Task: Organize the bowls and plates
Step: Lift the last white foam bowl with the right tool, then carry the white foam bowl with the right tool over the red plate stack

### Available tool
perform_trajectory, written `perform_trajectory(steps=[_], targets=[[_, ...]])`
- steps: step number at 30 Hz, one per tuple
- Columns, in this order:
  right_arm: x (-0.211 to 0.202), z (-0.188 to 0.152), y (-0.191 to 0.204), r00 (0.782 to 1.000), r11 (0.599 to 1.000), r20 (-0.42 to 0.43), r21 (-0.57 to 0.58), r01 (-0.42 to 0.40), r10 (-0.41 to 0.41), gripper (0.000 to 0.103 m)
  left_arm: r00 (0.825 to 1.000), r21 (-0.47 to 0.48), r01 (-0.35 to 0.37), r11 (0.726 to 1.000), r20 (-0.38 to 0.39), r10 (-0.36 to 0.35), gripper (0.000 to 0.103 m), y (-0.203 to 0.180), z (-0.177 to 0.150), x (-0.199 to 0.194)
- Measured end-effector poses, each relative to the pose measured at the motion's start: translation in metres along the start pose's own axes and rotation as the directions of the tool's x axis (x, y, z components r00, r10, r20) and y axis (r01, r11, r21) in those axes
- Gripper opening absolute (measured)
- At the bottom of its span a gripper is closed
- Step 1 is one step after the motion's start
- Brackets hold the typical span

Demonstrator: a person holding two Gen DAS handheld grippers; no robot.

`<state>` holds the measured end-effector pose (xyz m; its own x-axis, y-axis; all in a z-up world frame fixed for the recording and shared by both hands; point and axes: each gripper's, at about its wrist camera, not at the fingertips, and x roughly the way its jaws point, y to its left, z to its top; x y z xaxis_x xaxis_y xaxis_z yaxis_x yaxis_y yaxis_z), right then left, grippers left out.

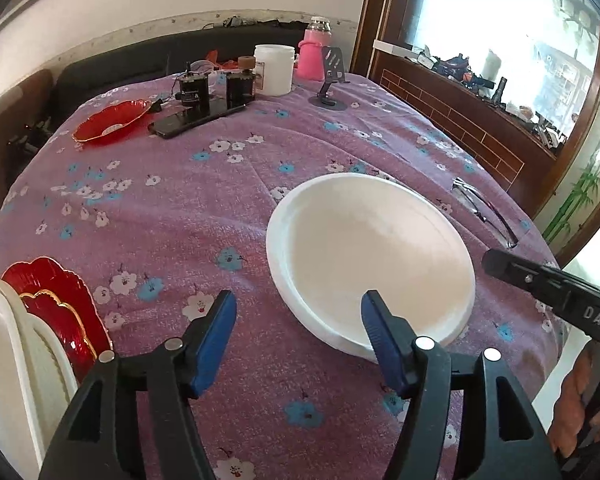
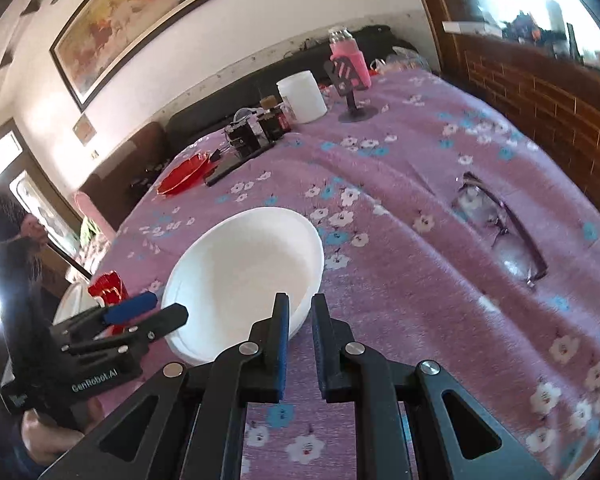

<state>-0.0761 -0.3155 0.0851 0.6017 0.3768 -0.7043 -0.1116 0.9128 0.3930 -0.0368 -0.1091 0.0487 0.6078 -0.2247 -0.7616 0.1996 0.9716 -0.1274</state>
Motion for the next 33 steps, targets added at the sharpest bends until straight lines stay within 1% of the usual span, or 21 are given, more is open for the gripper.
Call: perform_trajectory(steps=[1,2,3,7,10,11,14,17,21,23,25,26,27,28,29,30,31,32,33], targets=[[0.002,0.002,-0.001,1.000,1.000,-0.016,0.006,0.006,-0.006,0.012,1.000,-0.007,-0.001,1.000,0.001,0.001,0.074,0.002,0.001,-0.001],[0.002,0.002,-0.002,1.000,1.000,-0.024,0.017,-0.001,0.001,0.012,1.000,-0.009,-0.007,1.000,0.000,0.007,0.075,0.003,0.002,-0.001],[0.003,0.004,-0.003,0.999,0.999,-0.032,0.028,-0.020,0.021,0.012,1.000,-0.011,-0.014,1.000,0.002,0.014,0.075,0.004,0.003,-0.001],[0.006,0.008,0.000,0.999,1.000,-0.038,0.023,-0.008,0.009,0.012,1.000,-0.017,-0.013,1.000,-0.008,0.013,0.075,0.006,0.006,0.006],[0.012,0.010,0.000,0.998,0.999,-0.060,0.028,-0.024,0.026,0.013,1.000,-0.009,-0.016,1.000,-0.016,0.016,0.075,0.003,0.007,0.011],[0.014,0.011,0.001,0.997,0.999,-0.066,0.027,-0.026,0.028,0.014,1.000,-0.008,-0.018,1.000,-0.020,0.018,0.075,0.003,0.007,0.013],[0.019,0.012,0.002,0.998,1.000,-0.063,0.018,-0.006,0.008,0.026,0.999,-0.008,-0.025,1.000,-0.032,0.025,0.075,0.004,0.008,0.018],[0.024,0.014,0.004,0.998,1.000,-0.060,0.003,0.021,-0.021,0.026,0.999,-0.003,-0.026,1.000,-0.037,0.026,0.075,0.003,0.008,0.023],[0.019,0.017,-0.004,0.999,0.999,-0.049,0.045,0.001,0.001,0.026,0.999,0.000,-0.025,1.000,-0.038,0.025,0.075,0.002,0.008,0.024],[0.017,0.018,-0.007,0.999,0.999,-0.045,0.042,0.005,-0.003,0.026,0.999,-0.002,-0.024,1.000,-0.036,0.023,0.075,0.002,0.008,0.025],[0.018,0.018,-0.008,0.999,0.999,-0.052,0.048,-0.008,0.011,0.026,0.999,0.001,-0.027,1.000,-0.034,0.027,0.074,0.001,0.008,0.025],[0.020,0.017,-0.008,0.998,0.999,-0.057,0.051,-0.014,0.017,0.026,0.999,0.002,-0.030,1.000,-0.033,0.031,0.073,0.001,0.008,0.026],[0.023,0.016,-0.007,0.997,0.999,-0.069,0.046,-0.015,0.018,0.026,0.999,0.002,-0.031,1.000,-0.035,0.031,0.068,0.001,0.008,0.026],[0.026,0.015,-0.006,0.997,0.999,-0.077,0.039,-0.008,0.011,0.026,0.999,0.003,-0.030,1.000,-0.037,0.030,0.060,0.001,0.008,0.027],[0.028,0.013,-0.005,0.997,0.999,-0.083,0.034,-0.001,0.004,0.026,0.999,0.005,-0.029,1.000,-0.039,0.029,0.054,0.000,0.008,0.028],[0.031,0.011,-0.004,0.996,1.000,-0.093,0.030,-0.002,0.005,0.026,0.999,0.008,-0.029,1.000,-0.041,0.029,0.043,-0.001,0.007,0.028],[0.033,0.009,-0.004,0.995,0.999,-0.102,0.034,-0.008,0.011,0.026,0.999,0.011,-0.026,1.000,-0.044,0.026,0.038,-0.001,0.006,0.029],[0.034,0.007,-0.005,0.994,0.999,-0.105,0.044,-0.017,0.021,0.020,0.999,0.012,-0.020,1.000,-0.044,0.020,0.037,-0.002,0.005,0.029],[0.034,0.006,-0.006,0.994,0.998,-0.105,0.052,-0.026,0.031,0.016,0.999,0.016,-0.017,1.000,-0.043,0.018,0.034,-0.003,0.005,0.028]])
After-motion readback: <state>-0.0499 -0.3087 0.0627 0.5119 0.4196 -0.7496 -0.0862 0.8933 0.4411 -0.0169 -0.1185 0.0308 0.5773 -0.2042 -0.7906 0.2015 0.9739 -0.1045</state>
